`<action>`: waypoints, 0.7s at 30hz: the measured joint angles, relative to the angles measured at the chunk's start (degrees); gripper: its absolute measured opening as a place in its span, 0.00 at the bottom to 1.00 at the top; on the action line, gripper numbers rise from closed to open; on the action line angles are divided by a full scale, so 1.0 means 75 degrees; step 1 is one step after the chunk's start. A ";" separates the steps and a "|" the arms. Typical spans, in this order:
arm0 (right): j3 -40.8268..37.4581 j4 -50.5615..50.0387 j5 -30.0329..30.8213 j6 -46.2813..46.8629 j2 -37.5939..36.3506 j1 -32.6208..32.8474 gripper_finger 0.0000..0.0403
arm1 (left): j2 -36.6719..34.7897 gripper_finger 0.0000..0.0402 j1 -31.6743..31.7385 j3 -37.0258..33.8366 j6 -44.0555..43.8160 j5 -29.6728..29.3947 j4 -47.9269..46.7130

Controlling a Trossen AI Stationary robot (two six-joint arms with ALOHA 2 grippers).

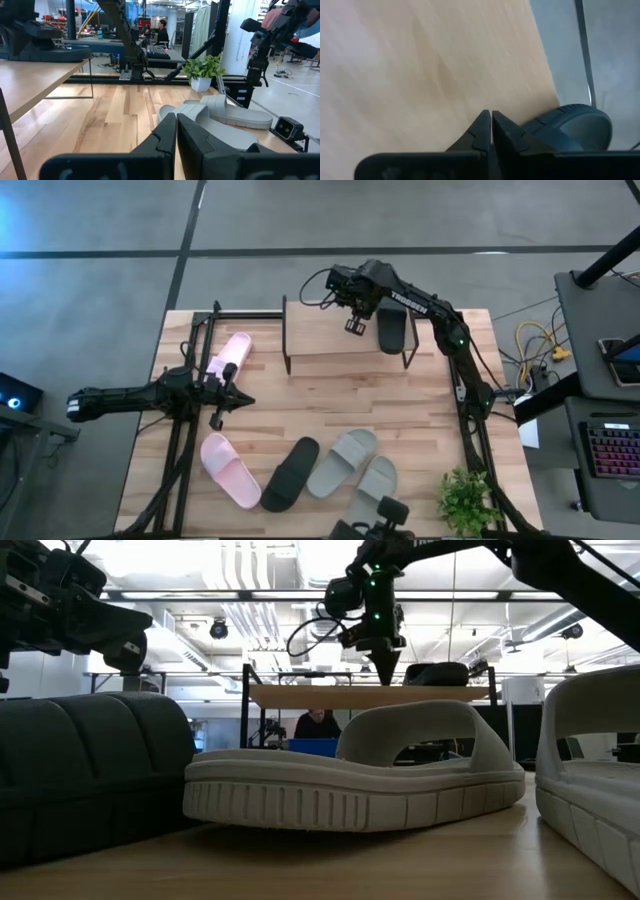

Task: Pick and place slides into the shelf
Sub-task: Put the right black slide on the shelf

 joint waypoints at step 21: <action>-0.2514 0.0153 0.0364 0.0315 -0.1240 -0.0151 0.02 | 0.0000 0.00 0.0001 0.0000 0.0000 -0.0002 -0.0001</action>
